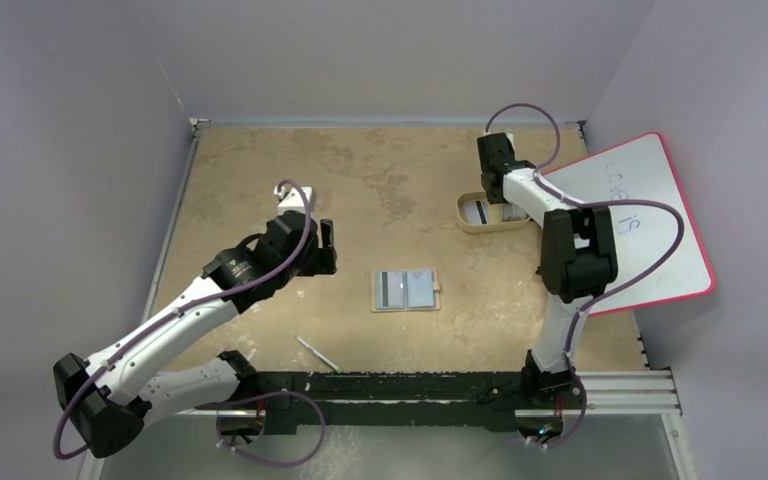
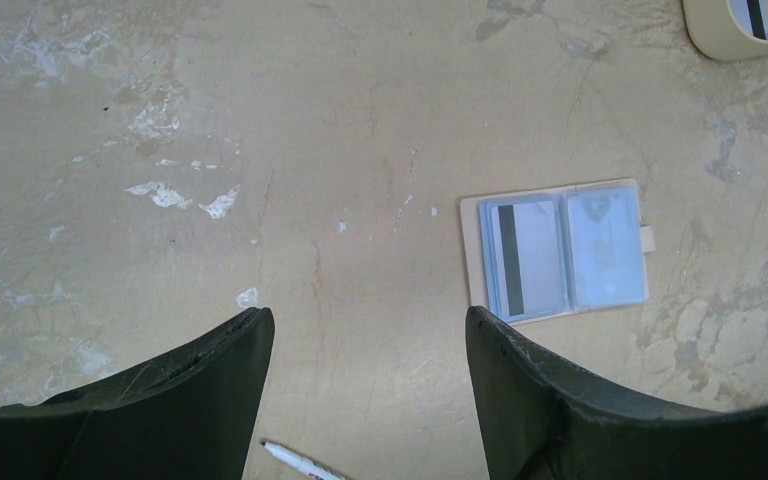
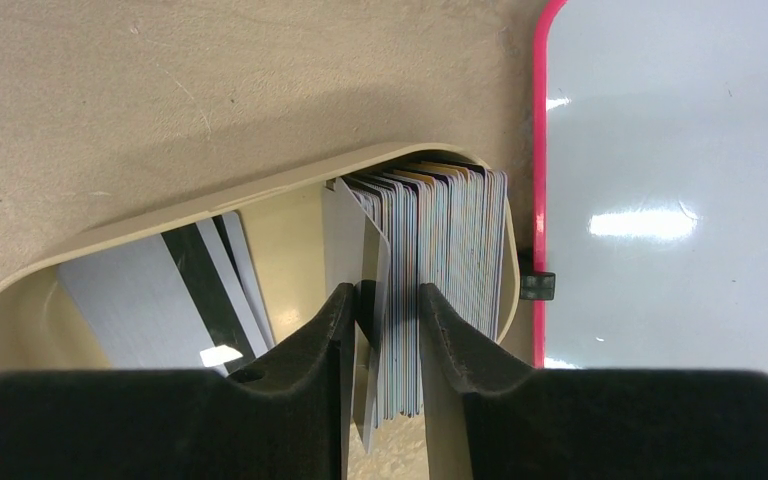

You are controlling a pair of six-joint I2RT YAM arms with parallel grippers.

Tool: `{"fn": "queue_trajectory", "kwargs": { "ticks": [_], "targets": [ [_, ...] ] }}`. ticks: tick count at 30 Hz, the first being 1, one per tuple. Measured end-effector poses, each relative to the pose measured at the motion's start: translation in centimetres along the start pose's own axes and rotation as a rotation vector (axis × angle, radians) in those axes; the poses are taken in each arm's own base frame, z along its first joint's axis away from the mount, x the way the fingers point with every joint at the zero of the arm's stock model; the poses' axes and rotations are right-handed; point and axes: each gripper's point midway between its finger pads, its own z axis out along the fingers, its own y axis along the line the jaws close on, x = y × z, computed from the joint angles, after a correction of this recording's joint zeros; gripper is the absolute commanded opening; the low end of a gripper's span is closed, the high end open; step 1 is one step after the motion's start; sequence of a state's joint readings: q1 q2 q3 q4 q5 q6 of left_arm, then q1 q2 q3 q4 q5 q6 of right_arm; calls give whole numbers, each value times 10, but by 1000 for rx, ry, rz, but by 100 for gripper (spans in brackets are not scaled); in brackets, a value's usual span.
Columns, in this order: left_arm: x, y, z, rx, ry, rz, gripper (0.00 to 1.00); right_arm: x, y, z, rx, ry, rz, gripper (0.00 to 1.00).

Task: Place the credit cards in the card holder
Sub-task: Pick up the credit card from the storage box.

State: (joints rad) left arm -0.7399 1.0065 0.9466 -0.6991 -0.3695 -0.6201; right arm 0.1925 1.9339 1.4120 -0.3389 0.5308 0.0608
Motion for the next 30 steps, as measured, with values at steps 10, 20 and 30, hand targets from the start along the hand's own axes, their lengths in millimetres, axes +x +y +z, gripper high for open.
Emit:
{"fn": "queue_trajectory", "kwargs": {
  "ticks": [10, 20, 30],
  "targets": [
    [0, -1, 0, 2, 3, 0, 70, 2, -4, 0, 13, 13, -5, 43],
    [1, -1, 0, 5, 6, 1, 69, -4, -5, -4, 25, 1, -12, 25],
    [2, -1, 1, 4, 8, 2, 69, -8, 4, -8, -7, -10, -17, 7]
  ]
}}
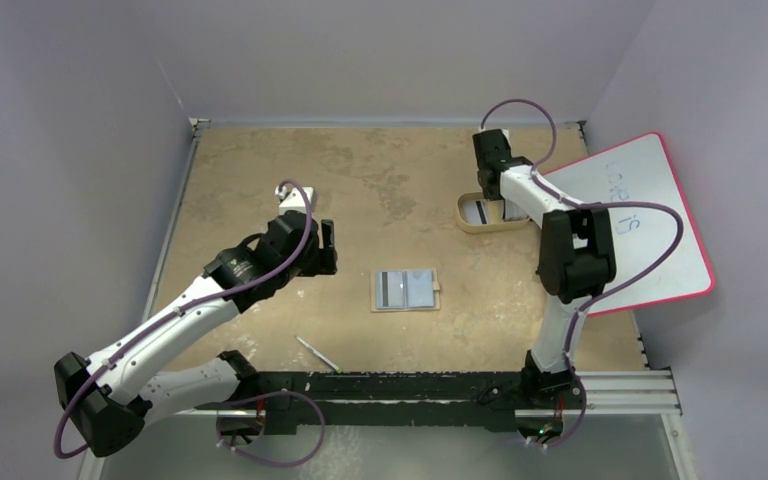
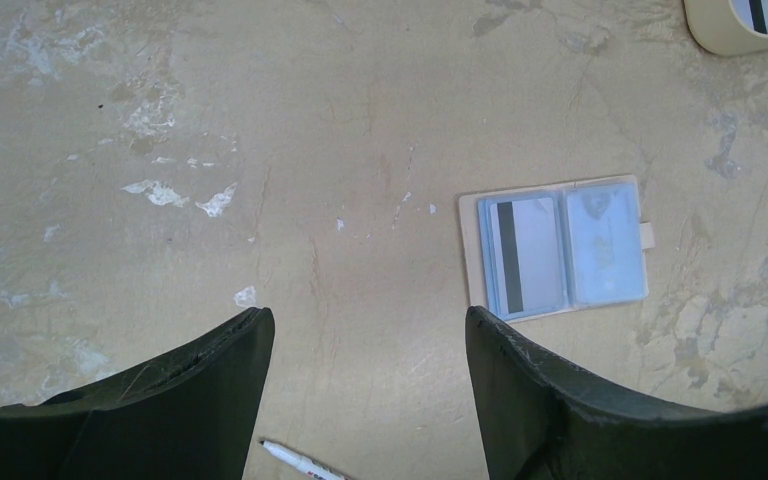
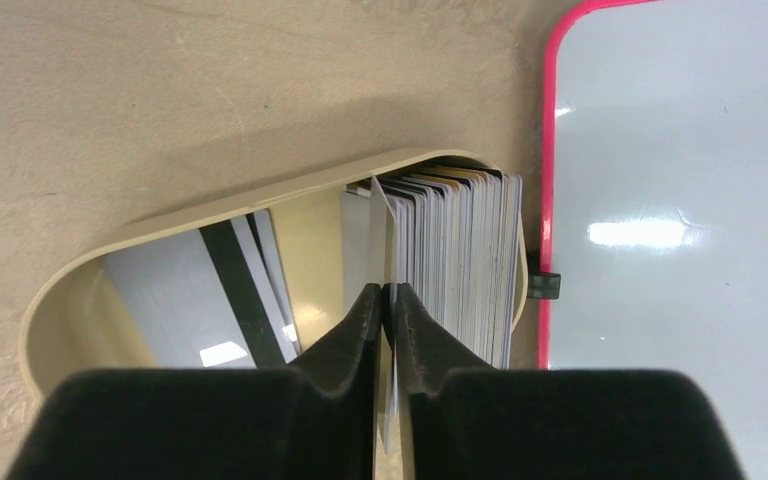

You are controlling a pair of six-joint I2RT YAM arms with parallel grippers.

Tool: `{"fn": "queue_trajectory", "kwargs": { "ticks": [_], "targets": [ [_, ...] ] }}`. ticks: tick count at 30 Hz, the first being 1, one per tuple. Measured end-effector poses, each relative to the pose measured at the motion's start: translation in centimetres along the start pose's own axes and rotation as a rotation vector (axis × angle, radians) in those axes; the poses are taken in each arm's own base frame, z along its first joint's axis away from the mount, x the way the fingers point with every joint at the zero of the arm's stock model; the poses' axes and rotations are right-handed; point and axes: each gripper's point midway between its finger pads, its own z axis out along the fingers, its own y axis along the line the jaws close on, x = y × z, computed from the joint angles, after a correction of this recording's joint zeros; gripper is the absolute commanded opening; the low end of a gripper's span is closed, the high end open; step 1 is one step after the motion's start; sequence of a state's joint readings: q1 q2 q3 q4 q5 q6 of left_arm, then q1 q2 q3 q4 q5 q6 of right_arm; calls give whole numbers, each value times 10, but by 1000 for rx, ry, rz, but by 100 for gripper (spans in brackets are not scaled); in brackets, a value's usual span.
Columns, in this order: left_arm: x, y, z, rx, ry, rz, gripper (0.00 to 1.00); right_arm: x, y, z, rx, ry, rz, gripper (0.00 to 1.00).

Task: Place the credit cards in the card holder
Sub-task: Pick up the credit card from the storage box.

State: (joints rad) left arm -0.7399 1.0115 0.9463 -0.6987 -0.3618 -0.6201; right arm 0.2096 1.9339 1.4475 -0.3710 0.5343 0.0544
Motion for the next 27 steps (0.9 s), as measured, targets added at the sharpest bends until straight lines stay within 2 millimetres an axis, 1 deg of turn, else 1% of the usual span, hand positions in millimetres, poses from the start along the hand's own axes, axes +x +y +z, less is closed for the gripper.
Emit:
{"fn": "queue_trajectory", "kwargs": {
  "ticks": [1, 4, 10, 13, 15, 18, 22, 25, 27],
  "targets": [
    [0, 0, 0, 0, 0, 1, 69, -1, 3, -1, -9, -3, 4, 4],
    [0, 0, 0, 0, 1, 1, 69, -3, 9, -3, -26, -7, 6, 0],
    [1, 0, 1, 0, 4, 2, 69, 0, 11, -7, -44, 9, 8, 0],
    [1, 0, 1, -1, 7, 3, 69, 0, 12, -14, -71, 9, 18, 0],
    [2, 0, 2, -1, 8, 3, 69, -5, 13, -23, -103, -4, 33, 0],
    [2, -1, 2, -1, 8, 3, 69, -17, 16, -42, -163, -47, 63, 0],
    [2, -6, 4, 27, 9, -4, 68, -39, 24, -80, -290, -138, 116, 0],
    [7, -17, 9, 86, 15, -27, 67, -46, 39, -115, -443, -215, 158, 0],
    [14, -24, 12, 126, 28, -49, 67, -45, 52, -137, -570, -254, 186, 0]
  ]
}}
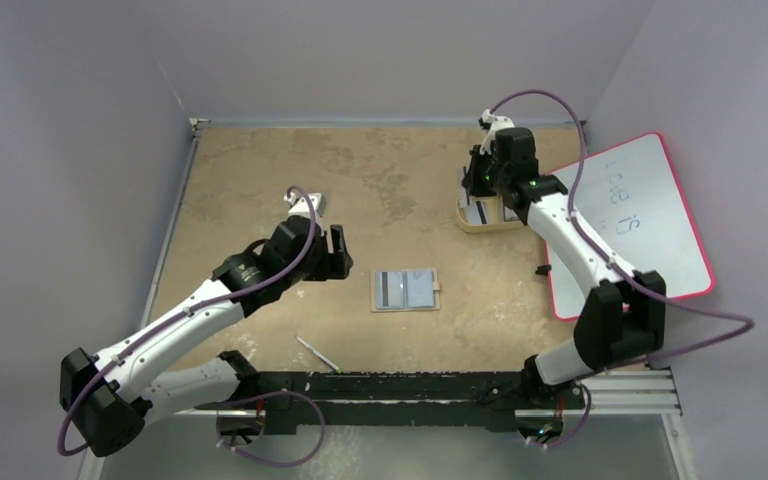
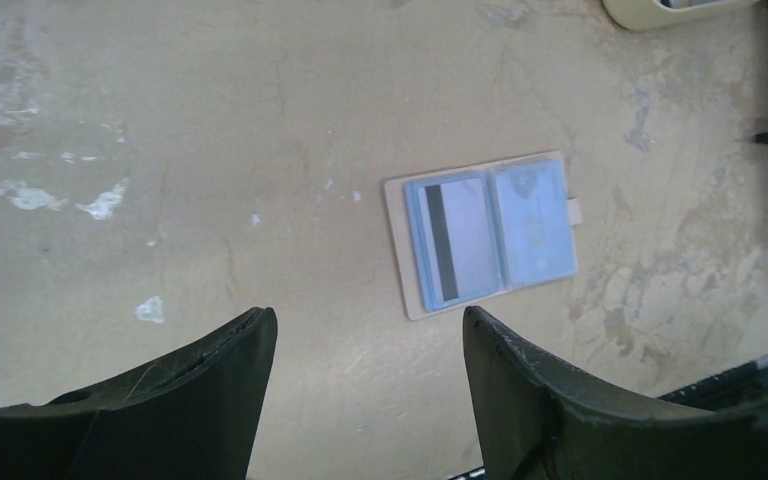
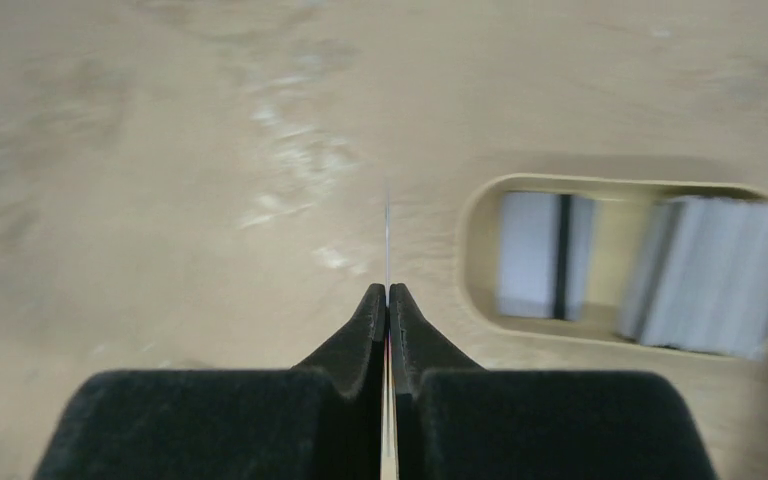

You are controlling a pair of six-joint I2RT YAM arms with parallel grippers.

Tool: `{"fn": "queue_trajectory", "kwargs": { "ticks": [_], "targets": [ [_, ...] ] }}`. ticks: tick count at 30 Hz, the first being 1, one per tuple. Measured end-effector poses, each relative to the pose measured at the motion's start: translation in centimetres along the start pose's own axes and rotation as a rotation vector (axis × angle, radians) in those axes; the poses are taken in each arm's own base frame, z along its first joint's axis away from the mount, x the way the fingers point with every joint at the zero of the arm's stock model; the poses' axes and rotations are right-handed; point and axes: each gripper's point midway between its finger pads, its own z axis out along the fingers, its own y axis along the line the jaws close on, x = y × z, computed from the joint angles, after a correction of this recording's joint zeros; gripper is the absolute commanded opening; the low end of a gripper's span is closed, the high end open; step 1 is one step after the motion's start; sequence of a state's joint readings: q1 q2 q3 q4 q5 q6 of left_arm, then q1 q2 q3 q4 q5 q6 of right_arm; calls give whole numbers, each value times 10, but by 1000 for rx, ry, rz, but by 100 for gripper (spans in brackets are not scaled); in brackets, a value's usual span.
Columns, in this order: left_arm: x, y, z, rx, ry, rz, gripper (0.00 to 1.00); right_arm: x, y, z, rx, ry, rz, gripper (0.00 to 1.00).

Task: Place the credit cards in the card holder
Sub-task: Pick up the credit card from the storage box.

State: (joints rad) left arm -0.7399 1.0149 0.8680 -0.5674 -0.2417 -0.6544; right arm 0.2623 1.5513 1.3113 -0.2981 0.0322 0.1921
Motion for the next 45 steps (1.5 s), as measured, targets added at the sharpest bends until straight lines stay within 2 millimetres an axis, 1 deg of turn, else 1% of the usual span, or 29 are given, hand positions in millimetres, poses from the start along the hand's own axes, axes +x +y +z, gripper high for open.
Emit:
{"fn": "queue_trajectory", "kwargs": {
  "ticks": [3, 4, 6, 8, 11, 14, 16, 18, 21, 28, 30, 33, 34, 35, 36, 40, 42, 45],
  "targets": [
    [1, -11, 2, 53, 2, -52, 67, 8, 41, -21, -220, -52, 61, 0],
    [-3, -19, 2, 83, -11, -77, 66, 12, 55, -28, -292, -64, 83, 0],
    [-11, -30, 0, 132, -35, -112, 65, 17, 77, -38, -398, -80, 112, 0],
    [-21, -44, -3, 193, -62, -155, 64, 25, 105, -51, -537, -94, 151, 0],
    [-41, -68, -12, 308, -115, -227, 60, 39, 144, -75, -749, -108, 226, 0],
    [-62, -91, -25, 428, -172, -298, 57, 56, 171, -97, -924, -97, 300, 0],
    [-73, -103, -32, 490, -200, -331, 54, 65, 182, -111, -1017, -79, 348, 0],
    [-80, -109, -36, 527, -217, -354, 52, 68, 187, -121, -1077, -77, 388, 0],
    [-87, -116, -37, 558, -229, -379, 51, 67, 189, -134, -1146, -97, 437, 2],
    [-79, -120, -25, 571, -196, -403, 50, 58, 190, -156, -1244, -149, 482, 2],
    [-74, -120, -21, 573, -182, -405, 43, 54, 191, -161, -1273, -165, 493, 3],
    [-69, -123, -19, 589, -160, -410, 22, 54, 192, -161, -1293, -166, 511, 6],
    [-68, -125, -20, 601, -154, -412, 13, 55, 192, -159, -1297, -161, 518, 8],
    [-68, -126, -20, 612, -152, -414, 4, 55, 192, -158, -1299, -155, 525, 13],
    [-69, -128, -22, 624, -153, -413, 0, 57, 192, -156, -1300, -150, 530, 17],
    [-67, -132, -24, 650, -145, -405, 0, 63, 191, -149, -1294, -121, 560, 39],
    [-67, -132, -25, 655, -143, -403, 0, 66, 191, -147, -1286, -110, 564, 45],
    [-63, -128, -21, 625, -134, -397, 0, 71, 190, -143, -1266, -94, 556, 55]
  ]
}}
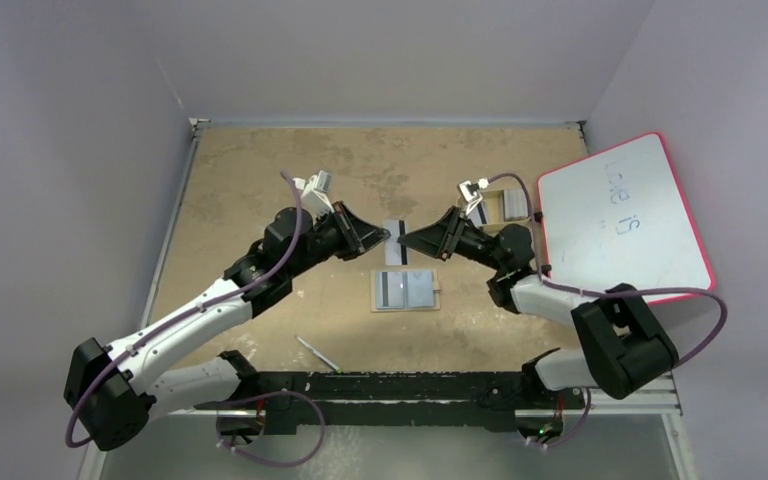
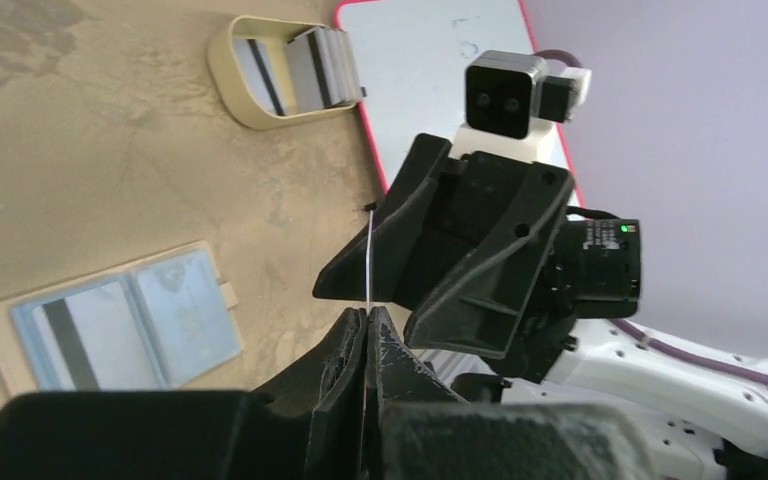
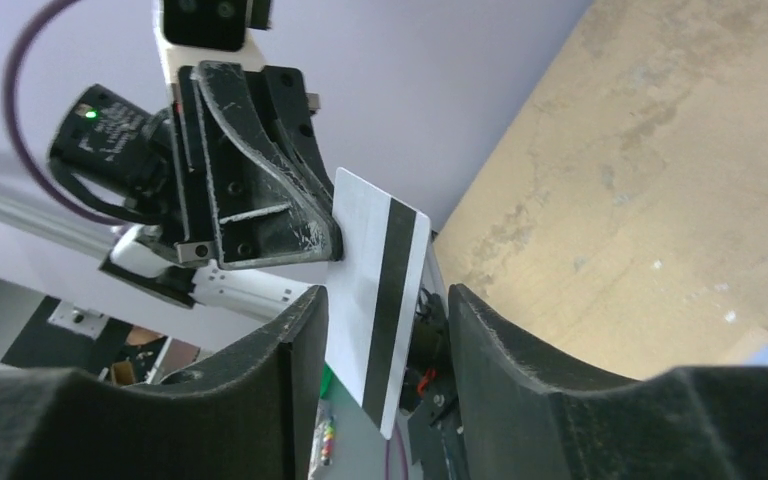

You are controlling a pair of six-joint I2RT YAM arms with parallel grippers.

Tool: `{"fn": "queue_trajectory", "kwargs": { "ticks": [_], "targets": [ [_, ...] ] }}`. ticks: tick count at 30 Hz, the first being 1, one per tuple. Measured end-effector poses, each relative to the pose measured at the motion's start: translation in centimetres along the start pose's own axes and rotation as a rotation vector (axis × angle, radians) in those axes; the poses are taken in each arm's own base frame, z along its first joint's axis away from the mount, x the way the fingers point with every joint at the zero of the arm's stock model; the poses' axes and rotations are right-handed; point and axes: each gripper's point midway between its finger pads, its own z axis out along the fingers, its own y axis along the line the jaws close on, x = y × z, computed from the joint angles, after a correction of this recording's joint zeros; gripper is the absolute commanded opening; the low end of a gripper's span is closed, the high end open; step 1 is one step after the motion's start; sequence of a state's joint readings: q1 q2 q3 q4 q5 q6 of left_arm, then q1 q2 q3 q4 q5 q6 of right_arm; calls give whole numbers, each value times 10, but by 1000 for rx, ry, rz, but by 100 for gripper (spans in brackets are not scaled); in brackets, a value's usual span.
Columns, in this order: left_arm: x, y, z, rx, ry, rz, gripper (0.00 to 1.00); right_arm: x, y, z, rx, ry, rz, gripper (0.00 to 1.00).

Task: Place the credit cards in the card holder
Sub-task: Pick up the credit card from the storage box, then insert the credit card into the card holder.

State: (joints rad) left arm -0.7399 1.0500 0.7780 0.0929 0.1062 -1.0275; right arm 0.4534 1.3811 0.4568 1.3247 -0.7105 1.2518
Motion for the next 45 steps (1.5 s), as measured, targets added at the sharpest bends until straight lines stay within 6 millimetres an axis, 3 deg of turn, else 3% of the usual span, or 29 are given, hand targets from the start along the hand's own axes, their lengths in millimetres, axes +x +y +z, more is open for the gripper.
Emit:
{"fn": "queue_trajectory", "kwargs": {
  "ticks": [5, 10, 13, 19, 25, 28, 36, 45],
  "targets": [
    [5, 27, 3, -123, 18, 24, 0, 2, -24, -6, 163, 14, -40, 65],
    [18, 57, 12, -231, 60, 39, 0, -12, -39, -19, 353, -28, -153, 64],
    [29, 74, 20, -275, 97, 35, 0, -13, -58, -30, 476, -20, -191, 63],
    [55, 98, 35, -278, 164, 3, 0, 13, -126, -66, 767, 90, -165, 57],
    [90, 131, 45, -299, 243, -55, 0, 38, -171, -98, 958, 206, -142, 56],
    [100, 141, 48, -305, 268, -73, 0, 43, -187, -104, 1034, 257, -152, 56],
    [108, 157, 56, -306, 274, -98, 0, 54, -205, -113, 1128, 332, -191, 43],
    [110, 171, 51, -331, 275, -103, 0, 58, -210, -105, 1135, 342, -216, 31]
  ]
}}
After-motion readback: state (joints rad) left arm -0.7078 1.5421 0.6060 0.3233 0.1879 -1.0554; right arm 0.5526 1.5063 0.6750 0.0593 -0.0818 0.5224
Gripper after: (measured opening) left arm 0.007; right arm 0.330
